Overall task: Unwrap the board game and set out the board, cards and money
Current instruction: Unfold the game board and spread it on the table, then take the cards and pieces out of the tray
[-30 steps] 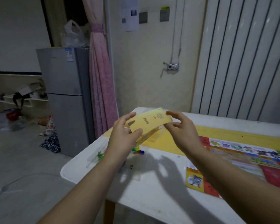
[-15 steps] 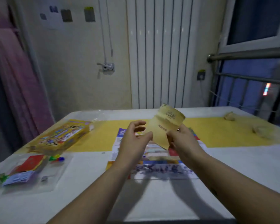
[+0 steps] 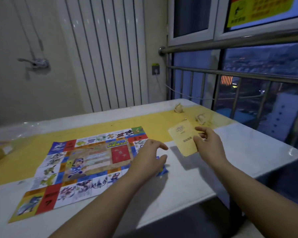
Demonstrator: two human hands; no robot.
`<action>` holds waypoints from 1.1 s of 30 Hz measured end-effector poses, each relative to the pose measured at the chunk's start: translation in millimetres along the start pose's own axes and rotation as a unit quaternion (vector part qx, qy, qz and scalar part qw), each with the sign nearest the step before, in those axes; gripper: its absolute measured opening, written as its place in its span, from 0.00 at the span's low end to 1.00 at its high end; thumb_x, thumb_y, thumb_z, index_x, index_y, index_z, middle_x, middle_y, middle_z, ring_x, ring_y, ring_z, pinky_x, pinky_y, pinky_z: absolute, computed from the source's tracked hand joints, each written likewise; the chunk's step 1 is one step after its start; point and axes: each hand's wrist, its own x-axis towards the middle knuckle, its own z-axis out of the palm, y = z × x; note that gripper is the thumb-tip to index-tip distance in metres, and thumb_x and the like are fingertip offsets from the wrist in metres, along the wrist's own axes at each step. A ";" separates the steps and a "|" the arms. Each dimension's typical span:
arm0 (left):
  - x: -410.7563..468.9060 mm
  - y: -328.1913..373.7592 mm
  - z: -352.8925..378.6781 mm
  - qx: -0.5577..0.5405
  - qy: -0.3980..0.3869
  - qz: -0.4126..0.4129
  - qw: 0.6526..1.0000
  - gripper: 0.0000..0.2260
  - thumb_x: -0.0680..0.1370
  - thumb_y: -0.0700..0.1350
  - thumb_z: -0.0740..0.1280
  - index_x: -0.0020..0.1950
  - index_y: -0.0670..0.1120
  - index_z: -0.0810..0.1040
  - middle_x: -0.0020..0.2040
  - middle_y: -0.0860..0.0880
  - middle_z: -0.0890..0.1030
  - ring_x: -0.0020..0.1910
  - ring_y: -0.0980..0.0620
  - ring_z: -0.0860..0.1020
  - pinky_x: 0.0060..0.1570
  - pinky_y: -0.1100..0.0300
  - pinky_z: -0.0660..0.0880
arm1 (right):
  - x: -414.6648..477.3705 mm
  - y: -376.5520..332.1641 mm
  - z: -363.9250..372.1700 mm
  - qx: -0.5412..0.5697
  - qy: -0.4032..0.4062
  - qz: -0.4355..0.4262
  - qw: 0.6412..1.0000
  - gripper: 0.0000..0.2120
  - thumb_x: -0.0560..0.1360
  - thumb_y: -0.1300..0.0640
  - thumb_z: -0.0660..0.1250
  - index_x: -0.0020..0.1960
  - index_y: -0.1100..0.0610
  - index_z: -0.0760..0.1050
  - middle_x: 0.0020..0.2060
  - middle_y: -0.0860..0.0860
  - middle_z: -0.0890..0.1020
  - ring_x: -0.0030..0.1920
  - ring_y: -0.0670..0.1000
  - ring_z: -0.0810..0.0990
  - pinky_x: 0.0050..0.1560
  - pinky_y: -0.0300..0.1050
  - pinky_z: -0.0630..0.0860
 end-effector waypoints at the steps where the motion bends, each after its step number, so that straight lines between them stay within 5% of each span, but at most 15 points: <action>1: 6.1 0.5 5.5 0.031 -0.011 0.005 0.999 0.11 0.78 0.45 0.64 0.60 0.52 0.75 0.62 0.52 0.70 0.58 0.53 0.74 0.57 0.60 0.68 | 10.7 10.9 -11.8 -0.026 0.017 0.004 1.000 0.12 0.77 0.62 0.63 0.60 0.55 0.75 0.49 0.51 0.77 0.50 0.50 0.75 0.45 0.42 0.69; 9: 50.2 -7.1 38.7 0.171 -0.050 -0.052 0.983 0.15 0.79 0.55 0.60 0.66 0.57 0.71 0.69 0.53 0.66 0.71 0.49 0.61 0.70 0.43 0.56 | 94.7 77.1 -57.1 -0.154 0.073 0.071 0.983 0.13 0.79 0.64 0.58 0.59 0.58 0.77 0.59 0.56 0.79 0.58 0.55 0.75 0.53 0.39 0.66; 12: 58.8 -11.9 42.0 0.188 -0.056 -0.064 0.978 0.16 0.80 0.54 0.59 0.68 0.56 0.69 0.70 0.53 0.64 0.72 0.48 0.60 0.71 0.42 0.53 | 115.5 88.1 -53.3 -0.232 0.069 0.073 0.967 0.13 0.79 0.60 0.58 0.58 0.53 0.78 0.61 0.56 0.77 0.59 0.58 0.74 0.58 0.47 0.68; 16: 66.9 -18.9 44.7 0.195 -0.046 -0.059 0.978 0.16 0.80 0.55 0.59 0.67 0.57 0.70 0.70 0.54 0.65 0.72 0.49 0.61 0.71 0.43 0.54 | 103.8 78.5 -39.8 -0.395 0.042 -0.027 0.917 0.12 0.79 0.54 0.61 0.60 0.48 0.78 0.67 0.52 0.71 0.64 0.58 0.67 0.62 0.51 0.63; 20: 66.2 -25.4 39.8 0.172 -0.036 -0.045 0.983 0.16 0.80 0.55 0.59 0.67 0.57 0.70 0.70 0.54 0.65 0.71 0.50 0.61 0.70 0.45 0.56 | 68.1 47.0 -10.3 -0.357 -0.074 -0.147 0.919 0.11 0.79 0.51 0.61 0.58 0.48 0.79 0.61 0.47 0.77 0.62 0.53 0.71 0.59 0.47 0.63; 27: 25.6 -56.1 -13.7 0.155 0.027 -0.037 0.987 0.16 0.77 0.56 0.63 0.65 0.57 0.72 0.66 0.54 0.70 0.65 0.51 0.69 0.66 0.48 0.63 | 7.7 -27.9 53.6 -0.263 -0.278 -0.211 0.900 0.12 0.78 0.51 0.62 0.61 0.49 0.77 0.58 0.45 0.79 0.58 0.48 0.75 0.58 0.46 0.71; 33: -51.4 -101.0 -83.1 0.228 0.093 -0.082 0.966 0.16 0.78 0.54 0.62 0.65 0.58 0.71 0.68 0.57 0.68 0.70 0.54 0.64 0.69 0.51 0.54 | -49.2 -80.2 128.0 -0.197 -0.345 -0.263 0.879 0.10 0.76 0.53 0.65 0.56 0.50 0.80 0.49 0.46 0.83 0.45 0.45 0.78 0.47 0.42 0.74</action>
